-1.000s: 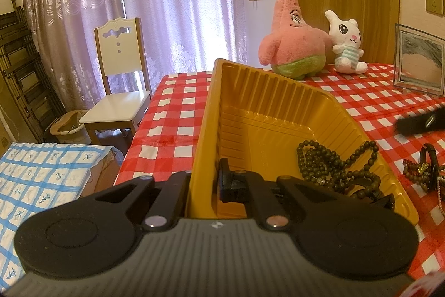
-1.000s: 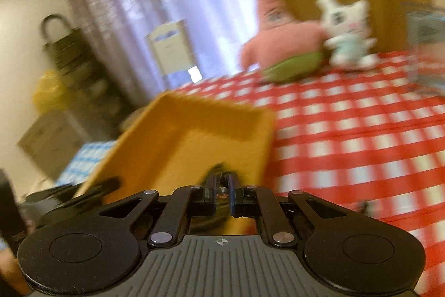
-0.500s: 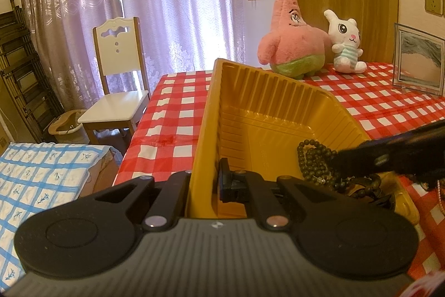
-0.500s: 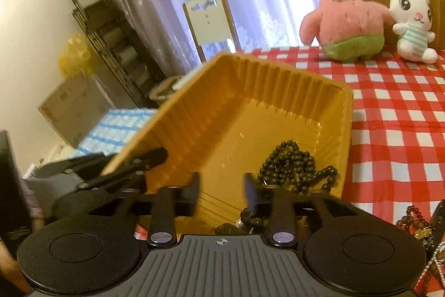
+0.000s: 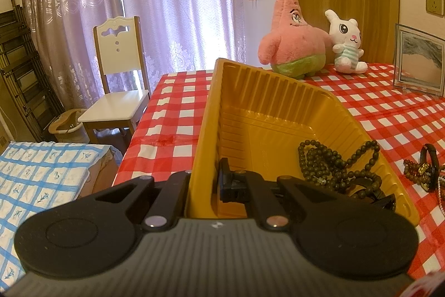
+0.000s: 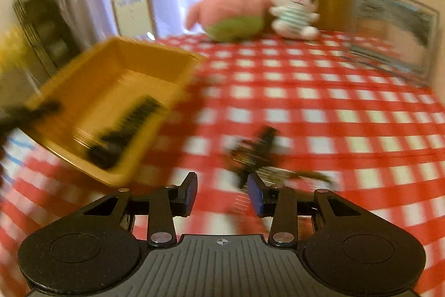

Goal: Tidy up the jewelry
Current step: 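Grasp the pearl strand from the pile with the right gripper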

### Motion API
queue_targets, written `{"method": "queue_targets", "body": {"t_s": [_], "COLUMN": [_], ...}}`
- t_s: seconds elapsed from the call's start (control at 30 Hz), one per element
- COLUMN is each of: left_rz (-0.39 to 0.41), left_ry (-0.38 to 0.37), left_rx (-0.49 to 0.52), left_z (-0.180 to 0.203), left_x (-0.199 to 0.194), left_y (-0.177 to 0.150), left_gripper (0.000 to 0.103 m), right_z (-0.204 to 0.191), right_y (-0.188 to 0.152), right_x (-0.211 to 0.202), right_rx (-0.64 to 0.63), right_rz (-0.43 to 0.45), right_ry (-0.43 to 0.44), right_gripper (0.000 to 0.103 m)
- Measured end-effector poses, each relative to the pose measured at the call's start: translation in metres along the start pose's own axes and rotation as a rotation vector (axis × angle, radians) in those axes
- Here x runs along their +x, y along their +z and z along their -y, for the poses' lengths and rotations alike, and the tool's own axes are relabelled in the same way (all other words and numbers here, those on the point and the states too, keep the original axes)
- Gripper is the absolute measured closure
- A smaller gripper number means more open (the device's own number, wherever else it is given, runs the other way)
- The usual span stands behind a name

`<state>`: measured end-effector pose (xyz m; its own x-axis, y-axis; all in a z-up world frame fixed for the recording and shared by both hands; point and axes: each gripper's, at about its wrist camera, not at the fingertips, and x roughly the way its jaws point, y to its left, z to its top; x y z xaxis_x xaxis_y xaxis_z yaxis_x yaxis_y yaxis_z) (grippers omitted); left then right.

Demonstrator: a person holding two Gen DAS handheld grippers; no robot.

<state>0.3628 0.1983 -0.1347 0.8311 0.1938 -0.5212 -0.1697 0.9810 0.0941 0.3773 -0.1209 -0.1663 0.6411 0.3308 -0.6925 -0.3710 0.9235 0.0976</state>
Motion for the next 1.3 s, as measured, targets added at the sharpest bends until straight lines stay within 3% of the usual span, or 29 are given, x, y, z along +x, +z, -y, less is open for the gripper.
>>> {"method": "queue_targets", "body": {"t_s": [0.1, 0.3, 0.4, 0.43, 0.47, 0.53, 0.6, 1.0, 1.3], "left_rz": [0.0, 0.0, 0.0, 0.0, 0.001, 0.001, 0.0, 0.001, 0.003], "left_ry": [0.001, 0.001, 0.002, 0.001, 0.002, 0.003, 0.003, 0.004, 0.007], "left_rx": [0.001, 0.001, 0.0, 0.0, 0.0, 0.001, 0.001, 0.005, 0.015], "left_z": [0.0, -0.001, -0.001, -0.001, -0.001, -0.002, -0.002, -0.003, -0.001], "left_x": [0.0, 0.0, 0.0, 0.0, 0.0, 0.0, -0.001, -0.001, -0.003], "left_y": [0.0, 0.0, 0.0, 0.0, 0.0, 0.0, -0.001, -0.001, -0.001], "left_gripper": [0.099, 0.099, 0.099, 0.099, 0.099, 0.099, 0.099, 0.099, 0.099], "right_z": [0.014, 0.023, 0.026, 0.027, 0.027, 0.029, 0.033, 0.108, 0.139], "right_y": [-0.005, -0.01, -0.01, -0.01, -0.008, -0.007, -0.009, -0.035, -0.019], "right_x": [0.002, 0.023, 0.026, 0.026, 0.026, 0.026, 0.024, -0.037, -0.111], "right_rx": [-0.066, -0.214, -0.252, -0.253, -0.253, -0.252, -0.25, 0.004, 0.152], "right_rz": [-0.003, -0.07, -0.057, -0.063, -0.07, -0.089, -0.106, -0.127, 0.035], "right_ry": [-0.063, -0.053, -0.015, -0.004, 0.018, 0.023, 0.013, -0.195, -0.265], "right_gripper": [0.062, 0.062, 0.062, 0.065, 0.081, 0.097, 0.101, 0.101, 0.101]}}
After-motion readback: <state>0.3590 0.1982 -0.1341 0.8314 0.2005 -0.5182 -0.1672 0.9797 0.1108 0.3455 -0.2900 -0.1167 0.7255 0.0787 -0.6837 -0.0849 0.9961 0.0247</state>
